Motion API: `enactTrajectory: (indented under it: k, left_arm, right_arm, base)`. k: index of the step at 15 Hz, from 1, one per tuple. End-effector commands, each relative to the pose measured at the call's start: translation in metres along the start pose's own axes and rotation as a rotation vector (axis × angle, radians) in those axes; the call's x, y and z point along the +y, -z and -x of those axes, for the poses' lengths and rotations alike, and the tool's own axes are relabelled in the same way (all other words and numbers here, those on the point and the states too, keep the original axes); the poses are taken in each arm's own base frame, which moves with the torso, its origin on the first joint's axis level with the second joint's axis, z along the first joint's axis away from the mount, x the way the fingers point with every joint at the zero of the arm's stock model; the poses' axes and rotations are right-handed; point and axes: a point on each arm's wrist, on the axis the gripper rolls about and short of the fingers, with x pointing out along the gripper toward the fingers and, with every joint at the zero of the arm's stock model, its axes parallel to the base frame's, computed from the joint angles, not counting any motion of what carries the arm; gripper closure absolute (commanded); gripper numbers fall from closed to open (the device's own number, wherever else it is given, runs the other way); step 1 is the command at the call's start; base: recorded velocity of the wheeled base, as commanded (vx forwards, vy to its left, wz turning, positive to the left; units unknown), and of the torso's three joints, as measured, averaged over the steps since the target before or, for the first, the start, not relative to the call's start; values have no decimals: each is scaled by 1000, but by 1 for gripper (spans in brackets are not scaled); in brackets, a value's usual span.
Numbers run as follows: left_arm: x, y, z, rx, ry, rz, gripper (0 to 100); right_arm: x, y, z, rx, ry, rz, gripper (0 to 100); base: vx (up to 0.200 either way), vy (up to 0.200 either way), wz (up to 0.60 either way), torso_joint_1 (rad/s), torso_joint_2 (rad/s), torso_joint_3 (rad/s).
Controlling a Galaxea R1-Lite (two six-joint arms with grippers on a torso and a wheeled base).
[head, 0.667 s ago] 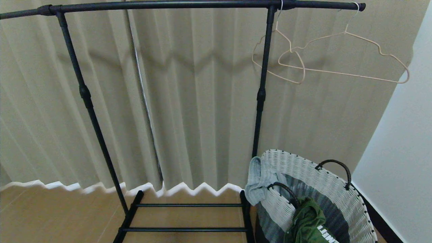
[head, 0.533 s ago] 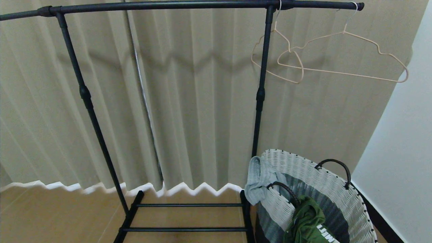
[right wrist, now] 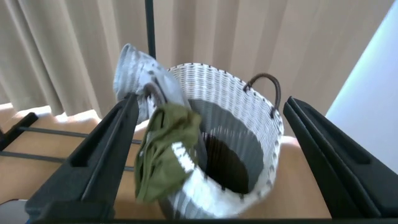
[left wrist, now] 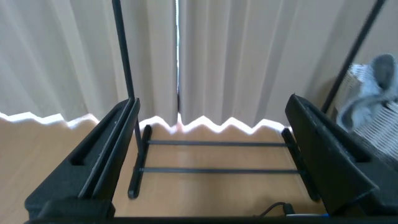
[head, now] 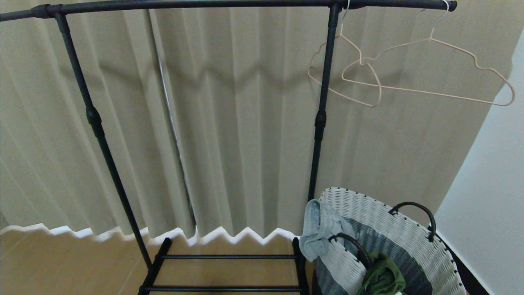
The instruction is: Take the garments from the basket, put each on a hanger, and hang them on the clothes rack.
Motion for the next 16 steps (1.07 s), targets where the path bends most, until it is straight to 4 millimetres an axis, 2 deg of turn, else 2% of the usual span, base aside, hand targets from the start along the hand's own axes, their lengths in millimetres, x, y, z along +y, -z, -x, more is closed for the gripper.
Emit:
enactTrajectory:
  k: [1,3,11,14,16]
  left_arm:
    - [0,0,0,1,0,0,0]
    - [0,0,0,1,0,-1,0]
    - [0,0,0,-2,0,2,0]
    - [0,0,0,-2,1,0,0]
    - [0,0,0,0,1,0,0]
  right_arm:
    - [0,0,0,1,-1,2,0]
    - [0,0,0,1,-1,2,0]
    - [0,-3,1,9,3,34,0]
    - [-1,-25,2,114,-39,84,0]
    - [-2,-36,-13,264,-91,116,0]
  base:
    - [200,0,0,2,-2,-2]
    - [200,0,0,5,0,2]
    - [0,0,0,0,0,0]
    - [0,0,0,0,0,0]
    - [0,0,0,0,0,0]
